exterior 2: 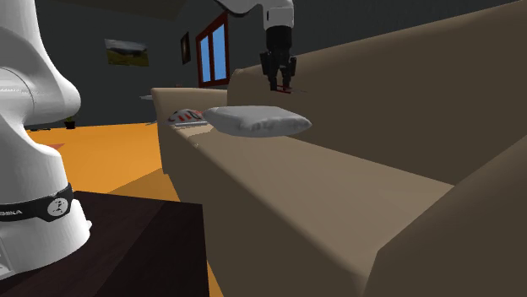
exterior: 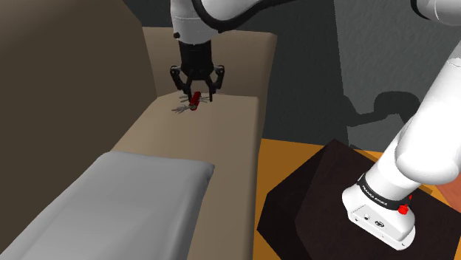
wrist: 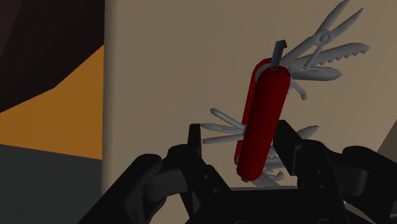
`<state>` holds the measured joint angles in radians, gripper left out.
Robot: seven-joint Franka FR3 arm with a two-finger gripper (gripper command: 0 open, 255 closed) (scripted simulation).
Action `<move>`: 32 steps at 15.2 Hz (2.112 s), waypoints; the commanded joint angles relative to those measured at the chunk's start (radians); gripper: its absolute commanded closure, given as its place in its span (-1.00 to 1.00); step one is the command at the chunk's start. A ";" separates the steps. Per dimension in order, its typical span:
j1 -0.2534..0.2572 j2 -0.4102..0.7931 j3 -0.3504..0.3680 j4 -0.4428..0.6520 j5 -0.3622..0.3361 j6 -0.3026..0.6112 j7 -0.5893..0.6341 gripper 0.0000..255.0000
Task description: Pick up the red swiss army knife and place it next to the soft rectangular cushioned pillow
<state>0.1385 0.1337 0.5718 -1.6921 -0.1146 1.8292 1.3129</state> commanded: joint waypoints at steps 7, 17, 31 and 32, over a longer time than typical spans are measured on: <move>0.006 0.021 0.001 -0.076 -0.016 0.093 0.023 1.00; 0.010 0.056 -0.005 -0.172 -0.043 0.217 0.045 1.00; 0.026 0.143 -0.026 -0.268 -0.112 0.384 0.095 1.00; 0.026 0.143 -0.026 -0.268 -0.112 0.384 0.095 1.00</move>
<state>0.1637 0.2735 0.5469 -1.9552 -0.2232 2.2048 1.4047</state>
